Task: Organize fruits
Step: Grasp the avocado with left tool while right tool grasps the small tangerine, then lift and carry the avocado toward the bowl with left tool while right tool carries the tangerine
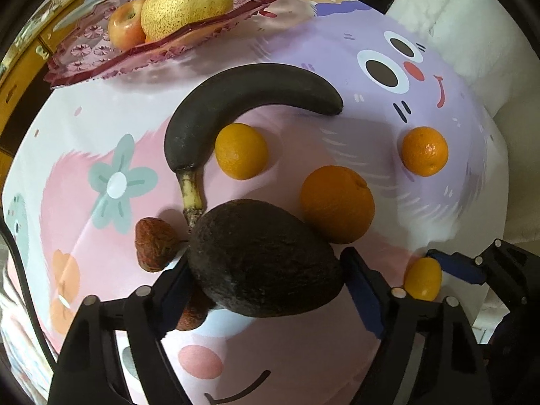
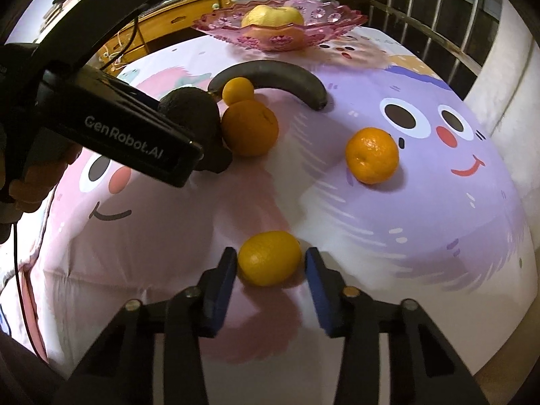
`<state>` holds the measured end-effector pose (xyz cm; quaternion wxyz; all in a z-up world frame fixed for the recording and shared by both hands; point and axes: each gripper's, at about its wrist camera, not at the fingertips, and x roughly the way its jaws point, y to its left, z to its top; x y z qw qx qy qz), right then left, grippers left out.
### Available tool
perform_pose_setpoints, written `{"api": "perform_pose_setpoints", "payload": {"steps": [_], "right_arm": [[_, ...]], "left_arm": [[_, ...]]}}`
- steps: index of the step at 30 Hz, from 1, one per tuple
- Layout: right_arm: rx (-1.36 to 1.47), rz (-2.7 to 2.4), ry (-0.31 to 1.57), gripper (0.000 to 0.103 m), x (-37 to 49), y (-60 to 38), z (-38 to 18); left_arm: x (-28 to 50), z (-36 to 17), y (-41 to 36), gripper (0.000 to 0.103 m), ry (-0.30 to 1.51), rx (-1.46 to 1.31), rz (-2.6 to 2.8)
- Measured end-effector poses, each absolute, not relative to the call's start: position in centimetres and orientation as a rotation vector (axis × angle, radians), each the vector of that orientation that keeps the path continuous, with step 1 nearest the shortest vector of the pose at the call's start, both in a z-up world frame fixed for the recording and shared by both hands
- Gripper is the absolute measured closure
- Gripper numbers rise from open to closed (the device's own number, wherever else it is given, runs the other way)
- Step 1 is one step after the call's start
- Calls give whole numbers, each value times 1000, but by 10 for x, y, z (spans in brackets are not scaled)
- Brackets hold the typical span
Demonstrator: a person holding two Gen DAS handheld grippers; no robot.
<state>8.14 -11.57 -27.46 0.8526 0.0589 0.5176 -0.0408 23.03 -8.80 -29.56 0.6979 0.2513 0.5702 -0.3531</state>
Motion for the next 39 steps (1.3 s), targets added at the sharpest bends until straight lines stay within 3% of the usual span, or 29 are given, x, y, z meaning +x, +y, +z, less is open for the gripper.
{"api": "perform_pose_setpoints", "payload": {"steps": [18,20,24,26,32,36,39], "right_arm": [[-2,226,1098,67,112,-126,-254],[-25,266,1086,67,118,-130,-246],[-54,334,1053,67,132,-142,-227],[-62,357,1038,67,140,-148,-220],[-105,405,1030,67,157,-160,-212],[-129,442,1032,67,161,-164,-210],[-136,459,1033,67,164,-168,-211]], "left_arm": [[243,-273,-60,26,1333,291,-587],[245,-263,-56,29,1323,249,-552],[254,-244,-48,48,1295,161,-480],[260,-239,-46,52,1288,136,-455],[263,-240,-30,51,1308,41,-397],[257,-251,-31,40,1330,-19,-349],[258,-260,-32,40,1341,-38,-310]]}}
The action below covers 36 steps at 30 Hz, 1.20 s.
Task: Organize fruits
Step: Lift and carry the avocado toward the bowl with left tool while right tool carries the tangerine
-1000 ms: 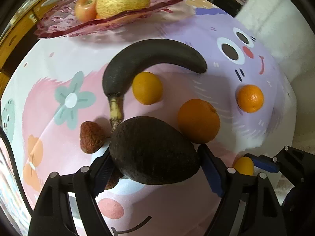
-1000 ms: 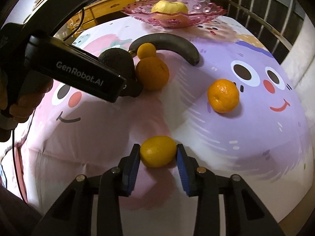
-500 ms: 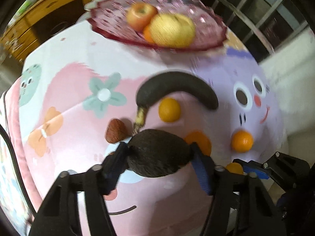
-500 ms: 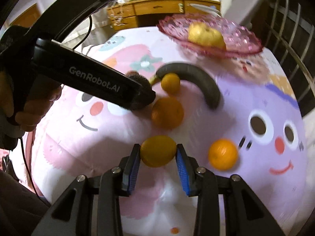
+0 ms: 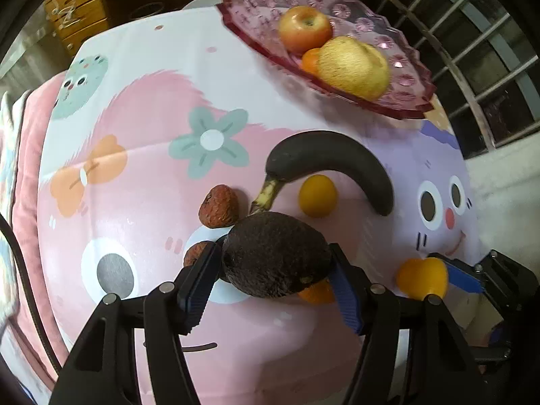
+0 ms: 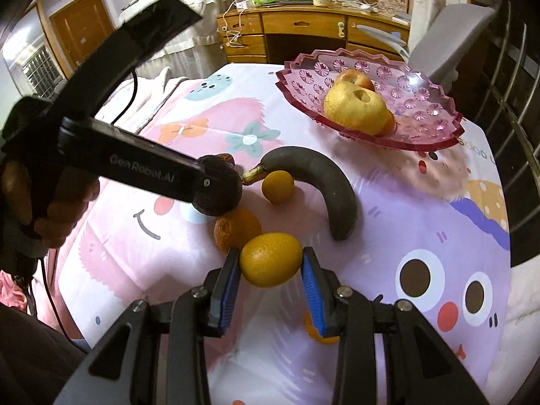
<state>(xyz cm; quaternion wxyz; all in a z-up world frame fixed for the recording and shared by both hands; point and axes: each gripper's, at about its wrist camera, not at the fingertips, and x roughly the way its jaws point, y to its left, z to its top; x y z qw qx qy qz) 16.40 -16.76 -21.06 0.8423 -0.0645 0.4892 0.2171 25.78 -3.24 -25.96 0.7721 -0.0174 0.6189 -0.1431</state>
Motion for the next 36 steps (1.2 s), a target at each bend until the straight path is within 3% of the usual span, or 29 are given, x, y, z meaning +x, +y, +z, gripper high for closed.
{"api": "perform_pose_setpoints", "payload": {"steps": [19,36], "right_arm": [[-122,505,1010,67,184,-187,-203],[14,443,865,67,244,-224,-167]], "left_arm": [[266,-267,-28,43,1259,-142,-193],[295,-194,-25,43,1019,-228,-197]]}}
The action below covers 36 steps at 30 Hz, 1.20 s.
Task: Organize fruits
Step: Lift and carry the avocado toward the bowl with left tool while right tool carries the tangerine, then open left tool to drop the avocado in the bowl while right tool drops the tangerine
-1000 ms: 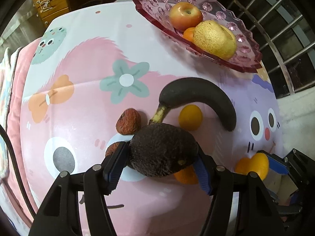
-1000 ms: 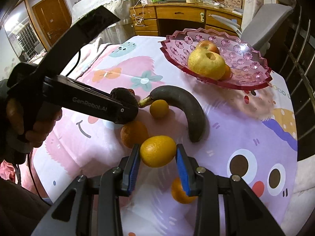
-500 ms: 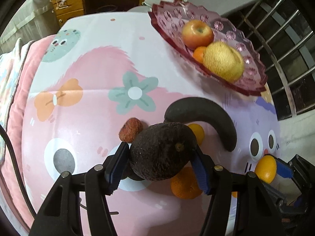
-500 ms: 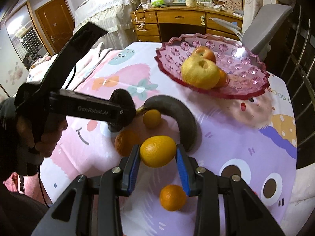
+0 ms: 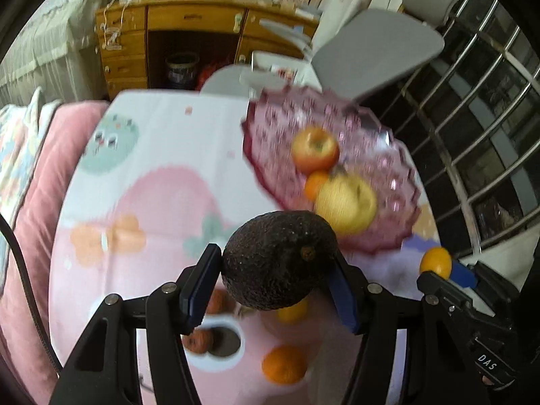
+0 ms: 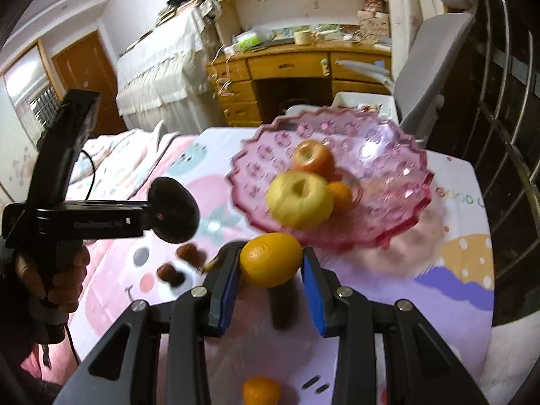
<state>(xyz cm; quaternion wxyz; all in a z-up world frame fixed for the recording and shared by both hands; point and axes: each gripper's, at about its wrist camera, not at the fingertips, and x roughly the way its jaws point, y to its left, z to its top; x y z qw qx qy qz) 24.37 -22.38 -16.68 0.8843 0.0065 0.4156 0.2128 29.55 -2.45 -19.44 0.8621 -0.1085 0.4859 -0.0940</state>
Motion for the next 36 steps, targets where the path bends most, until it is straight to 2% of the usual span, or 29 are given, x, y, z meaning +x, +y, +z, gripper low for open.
{"api": "perform_pose_setpoints", "payload": {"steps": [10,22,24,25,27,36], "right_arm": [[124,354,827,67,272,-250,-173],[176,275,861,65,293,-263,-192],[200,272,862,54,295,-265,-193],[207,269,857,50,294,-266,-193],[211,262,846,41,292,-266,-192],[224,238,860,39,286,-270,-186]], "left_arm": [[342,-177,-38,42,914,-247,-204],[368,-190,-57,42,963,-212,-196],[365,-185,-58,38,928,-218,-221],[364,-182,-58,29,915,-220,-229],[362,-176,-60,24,897,-211,-233],[346,-177,-59,23,945,-226,-235]]}}
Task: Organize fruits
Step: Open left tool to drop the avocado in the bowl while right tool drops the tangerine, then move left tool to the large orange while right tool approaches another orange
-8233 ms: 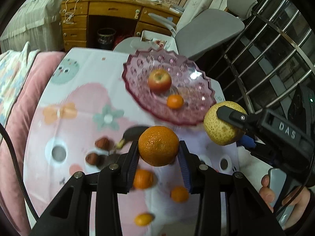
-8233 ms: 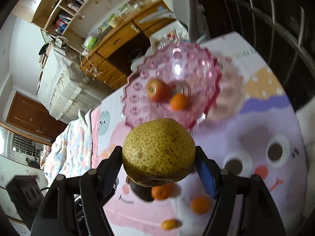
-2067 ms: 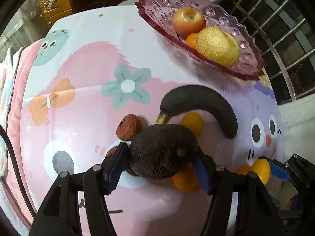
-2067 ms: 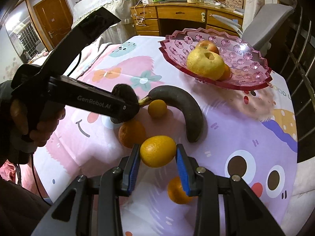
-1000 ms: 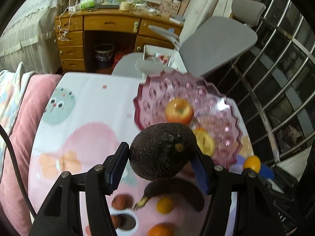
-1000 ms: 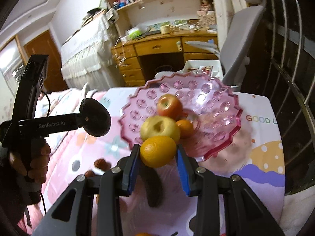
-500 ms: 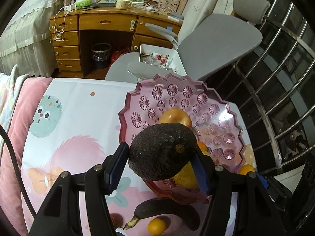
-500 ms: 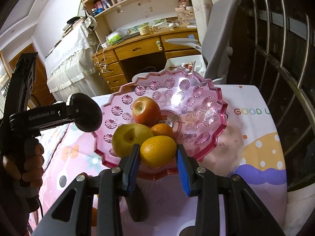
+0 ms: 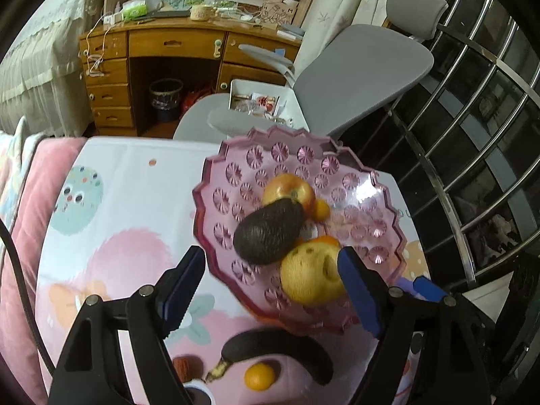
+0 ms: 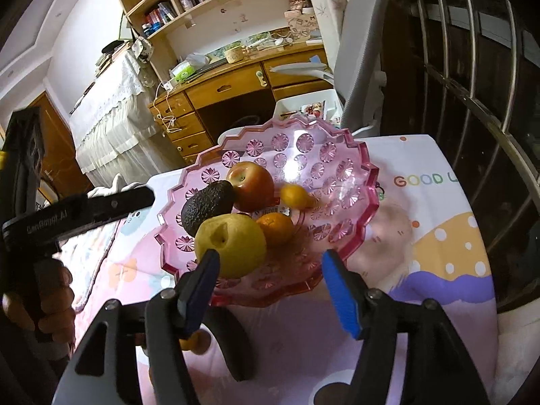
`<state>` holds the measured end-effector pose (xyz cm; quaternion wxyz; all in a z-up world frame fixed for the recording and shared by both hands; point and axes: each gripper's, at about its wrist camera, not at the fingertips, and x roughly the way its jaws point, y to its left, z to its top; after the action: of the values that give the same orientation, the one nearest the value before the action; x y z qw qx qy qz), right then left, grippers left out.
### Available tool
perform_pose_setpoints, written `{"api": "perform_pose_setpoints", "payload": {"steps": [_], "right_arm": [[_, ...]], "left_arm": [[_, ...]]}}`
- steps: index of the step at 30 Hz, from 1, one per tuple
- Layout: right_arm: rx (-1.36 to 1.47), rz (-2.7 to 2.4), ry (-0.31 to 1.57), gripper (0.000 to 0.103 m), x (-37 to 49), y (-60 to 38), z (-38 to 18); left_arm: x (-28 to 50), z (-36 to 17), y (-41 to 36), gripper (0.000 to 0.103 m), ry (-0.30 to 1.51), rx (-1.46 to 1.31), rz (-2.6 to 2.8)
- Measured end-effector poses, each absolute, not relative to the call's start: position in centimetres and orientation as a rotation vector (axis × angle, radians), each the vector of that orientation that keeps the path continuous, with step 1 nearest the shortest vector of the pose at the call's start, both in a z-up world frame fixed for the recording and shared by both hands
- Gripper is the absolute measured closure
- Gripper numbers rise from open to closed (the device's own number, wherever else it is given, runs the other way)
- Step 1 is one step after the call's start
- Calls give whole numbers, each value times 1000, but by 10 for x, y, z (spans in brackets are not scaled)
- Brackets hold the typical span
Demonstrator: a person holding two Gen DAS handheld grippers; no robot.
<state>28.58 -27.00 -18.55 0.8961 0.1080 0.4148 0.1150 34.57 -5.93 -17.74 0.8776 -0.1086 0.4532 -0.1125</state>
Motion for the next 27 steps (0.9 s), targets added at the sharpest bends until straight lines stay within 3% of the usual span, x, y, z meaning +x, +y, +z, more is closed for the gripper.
{"api": "perform_pose_setpoints", "payload": {"steps": [14,27], "right_arm": [[405,162,999,39,261,-293,-186],[678,0,1247,39,220,-324,-213]], "left_arm": [[289,-199,-37,19,1053,-267,-247],[247,-241,-29,19,1227,-240,-259]]}}
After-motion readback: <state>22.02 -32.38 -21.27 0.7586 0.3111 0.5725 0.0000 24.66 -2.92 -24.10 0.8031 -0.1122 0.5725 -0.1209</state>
